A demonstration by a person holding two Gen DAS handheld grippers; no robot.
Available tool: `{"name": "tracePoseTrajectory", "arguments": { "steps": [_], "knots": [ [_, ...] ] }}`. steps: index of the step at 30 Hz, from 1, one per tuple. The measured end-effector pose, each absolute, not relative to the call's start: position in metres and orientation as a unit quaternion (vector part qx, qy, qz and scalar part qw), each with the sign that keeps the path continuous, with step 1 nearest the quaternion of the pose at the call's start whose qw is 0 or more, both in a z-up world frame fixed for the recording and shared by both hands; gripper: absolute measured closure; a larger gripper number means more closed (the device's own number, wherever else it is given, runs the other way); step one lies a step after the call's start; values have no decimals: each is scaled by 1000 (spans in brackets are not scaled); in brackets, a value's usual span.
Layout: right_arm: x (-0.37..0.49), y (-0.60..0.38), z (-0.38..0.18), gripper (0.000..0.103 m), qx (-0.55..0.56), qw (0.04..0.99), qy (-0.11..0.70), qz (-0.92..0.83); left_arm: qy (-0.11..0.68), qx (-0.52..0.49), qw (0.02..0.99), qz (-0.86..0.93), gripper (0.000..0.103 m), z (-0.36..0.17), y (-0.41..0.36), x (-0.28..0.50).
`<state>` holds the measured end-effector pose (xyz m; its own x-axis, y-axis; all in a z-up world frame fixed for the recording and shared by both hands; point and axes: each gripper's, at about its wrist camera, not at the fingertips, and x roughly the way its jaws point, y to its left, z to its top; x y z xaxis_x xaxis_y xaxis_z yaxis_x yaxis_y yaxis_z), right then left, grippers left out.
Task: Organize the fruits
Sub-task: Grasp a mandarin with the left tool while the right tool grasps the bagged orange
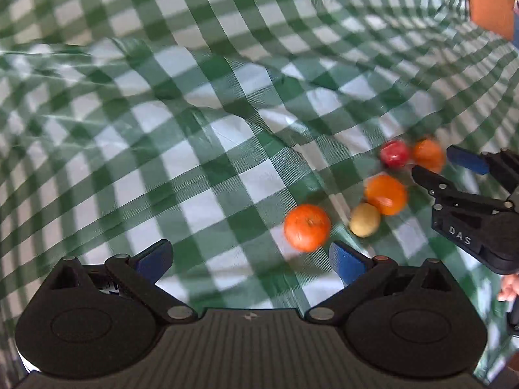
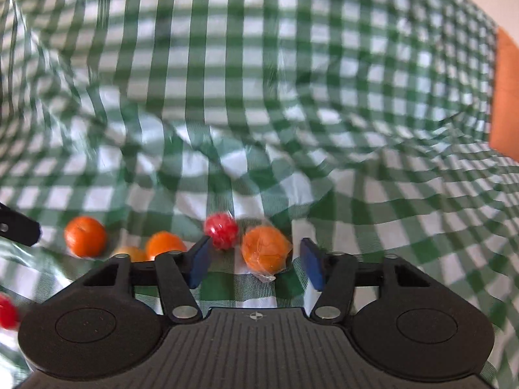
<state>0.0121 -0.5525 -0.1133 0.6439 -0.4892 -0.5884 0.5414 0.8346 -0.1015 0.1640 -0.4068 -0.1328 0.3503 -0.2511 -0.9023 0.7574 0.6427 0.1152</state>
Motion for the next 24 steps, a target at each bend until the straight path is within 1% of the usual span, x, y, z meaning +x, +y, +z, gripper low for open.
{"name": "tracePoseTrajectory", "arguments": {
  "steps": [4,5,7,8,9,12,15,20,24],
  "knots": [
    [28,-567,-135,48,39,901,332,-278,478,275,758,-349,1,-153,-424,172],
    [28,-568,-138,48,41,903,327,-276,482,274,751,-358,4,-157,-428,173],
    [29,-569,-140,49,36,908,318,-271,484,276,739,-378,48,-162,-433,172],
    [29,-567,-140,61,32,909,318,-267,477,270,740,-389,65,-159,-433,170],
    [28,-565,-139,64,28,910,318,-264,473,268,744,-389,65,-155,-433,168],
    [23,-559,-131,64,27,904,320,-283,470,264,751,-381,66,-146,-424,163],
    [1,-552,-110,64,56,902,295,-309,459,262,766,-365,66,-127,-396,155],
    [-57,-506,-67,64,94,908,249,-323,451,240,794,-329,66,-67,-319,123],
    [-98,-448,-38,64,110,920,233,-297,453,222,808,-304,65,-27,-248,88]
  ]
}}
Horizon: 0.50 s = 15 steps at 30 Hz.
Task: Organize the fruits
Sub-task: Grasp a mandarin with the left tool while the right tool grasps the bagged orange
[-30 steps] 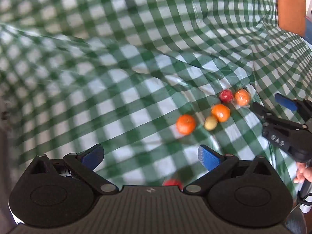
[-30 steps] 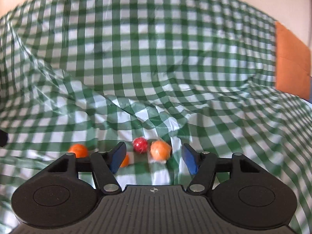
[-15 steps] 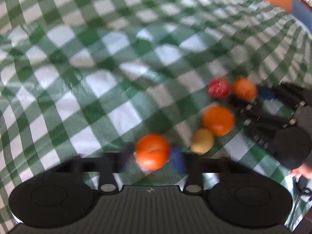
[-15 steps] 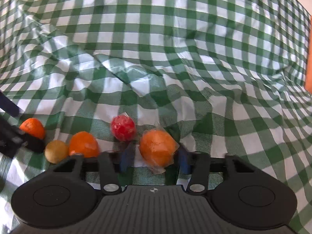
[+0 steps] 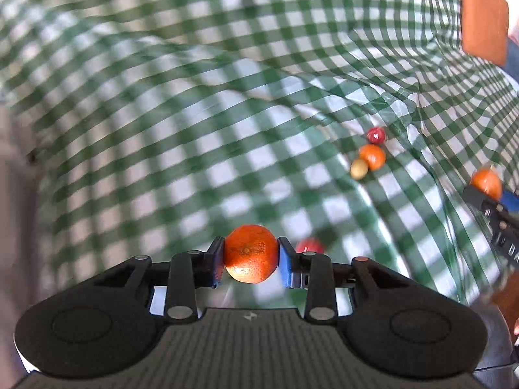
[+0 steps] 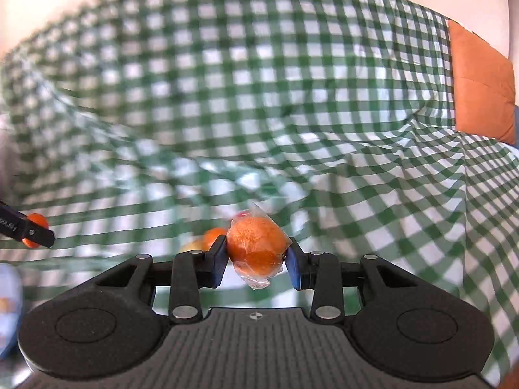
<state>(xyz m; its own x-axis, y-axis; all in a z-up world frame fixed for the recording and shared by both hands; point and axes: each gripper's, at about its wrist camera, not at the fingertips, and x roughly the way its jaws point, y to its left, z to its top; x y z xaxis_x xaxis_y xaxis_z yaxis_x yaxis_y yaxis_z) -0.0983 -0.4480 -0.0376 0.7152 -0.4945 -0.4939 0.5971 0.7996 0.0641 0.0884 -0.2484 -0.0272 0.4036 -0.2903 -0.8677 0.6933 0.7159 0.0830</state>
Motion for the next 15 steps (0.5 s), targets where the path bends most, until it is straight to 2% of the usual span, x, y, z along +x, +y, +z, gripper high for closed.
{"name": "tracePoseTrajectory", "arguments": {
  "steps": [7,15],
  "knots": [
    [-134,-340,-2,64,107,944,238,-201,444,199,835,-258,65,19,-132,23],
    [-147,-230,20,64,95,958,254,-95,453,159,851,-213,65,33,-32,-33]
  ]
}}
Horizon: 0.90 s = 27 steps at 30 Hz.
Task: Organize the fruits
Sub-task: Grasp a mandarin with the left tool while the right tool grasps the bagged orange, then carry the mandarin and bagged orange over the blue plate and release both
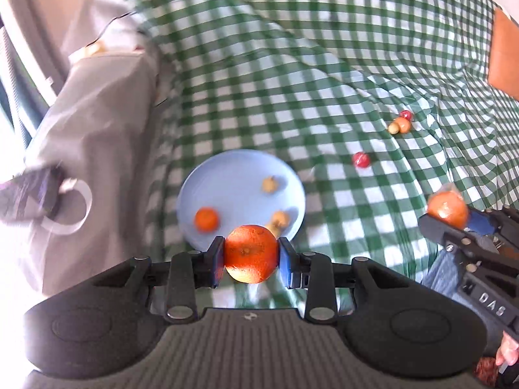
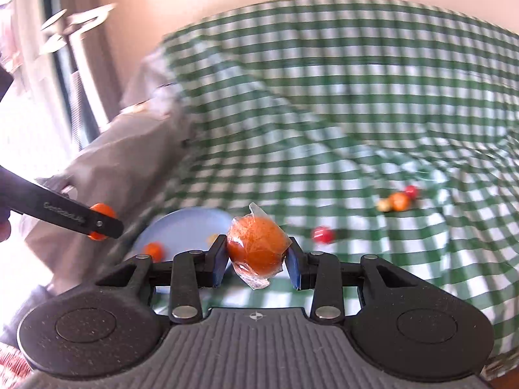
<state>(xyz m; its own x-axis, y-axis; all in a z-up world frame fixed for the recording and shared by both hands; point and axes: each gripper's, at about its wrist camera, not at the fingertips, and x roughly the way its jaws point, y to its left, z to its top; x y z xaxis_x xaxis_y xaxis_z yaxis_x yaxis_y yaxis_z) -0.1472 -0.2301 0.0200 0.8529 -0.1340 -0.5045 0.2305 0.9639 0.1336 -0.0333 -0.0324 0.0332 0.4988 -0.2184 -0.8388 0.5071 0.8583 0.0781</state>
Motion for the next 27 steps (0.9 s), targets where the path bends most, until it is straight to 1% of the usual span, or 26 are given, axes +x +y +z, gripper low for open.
{"name": "tracePoseTrajectory", "arguments": {
  "steps": [5,10,18,27],
  "knots": [
    [-154,-178,27,64,61,959,271,-59,453,136,858,-201,65,29,4,-53],
    [-160,-148,31,64,31,958,280,-55,444,120,866,-197,65,28,26,-63],
    [-159,-132,36,64,0,958,281,-55,431,93,874,-205,65,36,43,-68],
    [-152,-123,37,64,-19,956,287,-56,434,82,874,-204,65,35,48,-65]
  ]
}}
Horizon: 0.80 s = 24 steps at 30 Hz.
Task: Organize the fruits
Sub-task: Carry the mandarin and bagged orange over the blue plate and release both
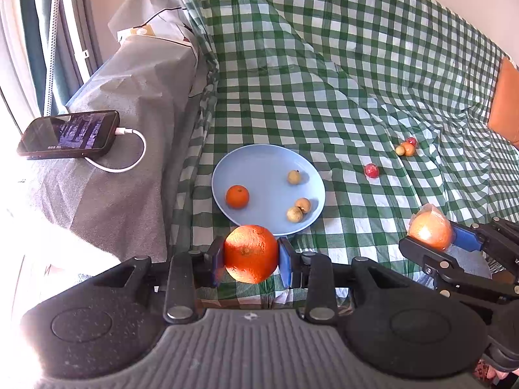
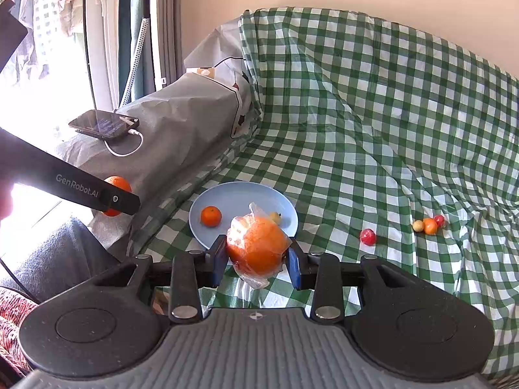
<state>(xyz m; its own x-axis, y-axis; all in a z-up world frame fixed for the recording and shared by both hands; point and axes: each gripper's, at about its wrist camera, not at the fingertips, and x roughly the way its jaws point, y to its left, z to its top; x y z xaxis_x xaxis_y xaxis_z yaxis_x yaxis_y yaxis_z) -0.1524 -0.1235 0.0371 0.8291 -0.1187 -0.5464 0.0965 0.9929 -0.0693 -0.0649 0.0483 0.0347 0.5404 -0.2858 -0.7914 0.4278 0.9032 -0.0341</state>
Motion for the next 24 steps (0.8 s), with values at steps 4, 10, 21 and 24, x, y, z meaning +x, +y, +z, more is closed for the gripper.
{"name": "tracePoseTrajectory", "arguments": {
  "steps": [4,10,21,24],
  "knots": [
    [-150,-124,36,64,-19,955,290,-59,438,83,871,-204,65,32,47,-62],
    [-146,-126,33,64,-15,952,299,-62,448,85,867,-203,65,26,45,-57],
    [-129,-130,26,64,-13,948,313,-61,453,93,863,-204,65,18,33,-33],
    [-119,-132,24,64,-11,948,312,-61,451,92,864,-205,65,17,26,-20]
  ]
}}
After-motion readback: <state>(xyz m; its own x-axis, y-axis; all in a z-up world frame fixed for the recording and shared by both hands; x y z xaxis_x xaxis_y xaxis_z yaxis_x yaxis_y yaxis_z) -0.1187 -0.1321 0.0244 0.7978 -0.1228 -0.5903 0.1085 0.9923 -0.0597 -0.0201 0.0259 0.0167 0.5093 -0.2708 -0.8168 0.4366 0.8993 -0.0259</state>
